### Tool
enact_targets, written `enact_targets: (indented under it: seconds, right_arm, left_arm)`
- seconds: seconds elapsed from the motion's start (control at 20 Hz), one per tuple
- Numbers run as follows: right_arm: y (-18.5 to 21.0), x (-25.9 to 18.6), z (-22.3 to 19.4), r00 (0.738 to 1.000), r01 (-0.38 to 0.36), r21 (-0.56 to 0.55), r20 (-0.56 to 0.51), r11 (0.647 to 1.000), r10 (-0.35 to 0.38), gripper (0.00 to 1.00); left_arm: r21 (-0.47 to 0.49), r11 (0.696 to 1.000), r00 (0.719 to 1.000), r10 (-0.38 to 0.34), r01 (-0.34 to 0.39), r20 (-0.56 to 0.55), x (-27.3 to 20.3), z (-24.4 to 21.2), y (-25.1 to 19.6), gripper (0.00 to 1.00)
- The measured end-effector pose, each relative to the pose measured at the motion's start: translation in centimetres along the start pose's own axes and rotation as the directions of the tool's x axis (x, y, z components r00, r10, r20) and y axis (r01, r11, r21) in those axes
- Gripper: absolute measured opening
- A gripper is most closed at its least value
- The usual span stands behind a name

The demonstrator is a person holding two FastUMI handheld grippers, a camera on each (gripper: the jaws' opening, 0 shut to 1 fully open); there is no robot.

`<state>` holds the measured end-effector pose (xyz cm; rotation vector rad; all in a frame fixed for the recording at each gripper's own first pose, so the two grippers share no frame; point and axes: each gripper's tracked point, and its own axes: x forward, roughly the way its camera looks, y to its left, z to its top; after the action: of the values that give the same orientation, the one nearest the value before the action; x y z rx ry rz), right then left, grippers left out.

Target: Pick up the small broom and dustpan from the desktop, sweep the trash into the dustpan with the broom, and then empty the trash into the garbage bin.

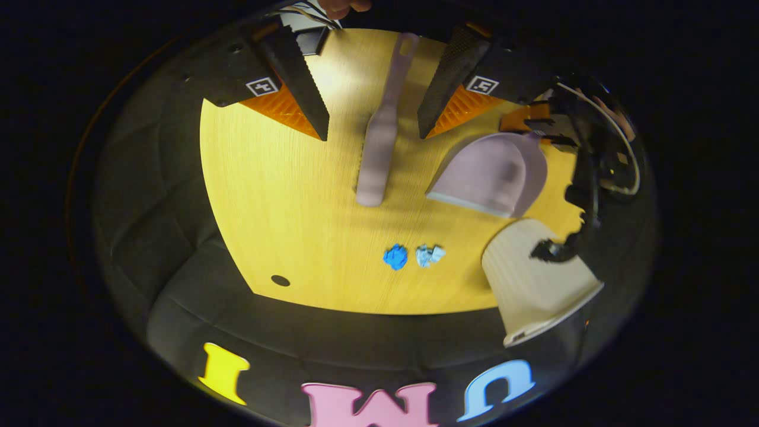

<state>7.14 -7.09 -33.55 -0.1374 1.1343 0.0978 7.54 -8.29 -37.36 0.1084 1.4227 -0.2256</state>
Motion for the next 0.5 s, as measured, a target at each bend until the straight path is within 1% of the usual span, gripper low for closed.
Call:
enact_targets:
  seconds: [0.1,0.15,0.2,0.25,0.3,0.35,0.4,0.45,0.5]
  right_arm:
    - [0.4,2.9,-1.8,0.993,0.026,0.042,-0.112,0.999,-0.021,0.99]
    - [0.4,3.9,-3.0,0.984,0.042,0.064,-0.177,0.997,-0.03,1.0]
    - [0.8,4.7,-4.1,0.972,0.044,0.089,-0.234,0.995,-0.022,0.94]
    - [1.2,5.5,-5.0,0.959,0.043,0.102,-0.282,0.994,-0.013,1.0]
    - [1.3,5.6,-5.5,0.948,0.047,0.108,-0.317,0.993,-0.01,0.94]
    - [0.6,5.8,-5.6,0.945,0.07,0.087,-0.323,0.994,-0.038,1.0]
    - [0.2,6.0,-5.4,0.945,0.088,0.082,-0.322,0.993,-0.057,0.94]
    - [0.1,6.3,-5.3,0.942,0.096,0.089,-0.329,0.991,-0.061,1.0]
    - [0.2,6.6,-5.7,0.933,0.097,0.109,-0.357,0.989,-0.052,1.0]
  left_arm:
    - [0.005,1.0,0.999,-0.022,0.022,0.03,-0.2,0.1,0.3,0.31]
    - [0.004,0.999,0.998,-0.036,0.036,0.043,-0.3,0.0,0.3,0.31]
    - [0.005,0.999,0.997,-0.046,0.046,0.056,-0.5,0.0,0.2,0.3]
    - [0.009,0.999,0.997,-0.053,0.052,0.063,-0.4,-0.1,0.3,0.3]
    - [0.014,0.998,0.996,-0.06,0.06,0.069,-0.3,0.0,0.3,0.31]
    - [0.016,0.998,0.995,-0.069,0.068,0.074,-0.3,0.1,0.2,0.3]
    - [0.02,0.997,0.994,-0.078,0.076,0.076,-0.4,0.1,0.2,0.3]
    - [0.023,0.996,0.993,-0.084,0.083,0.078,-0.2,0.1,0.2,0.3]
    - [0.025,0.996,0.993,-0.09,0.088,0.077,-0.3,0.2,0.2,0.3]
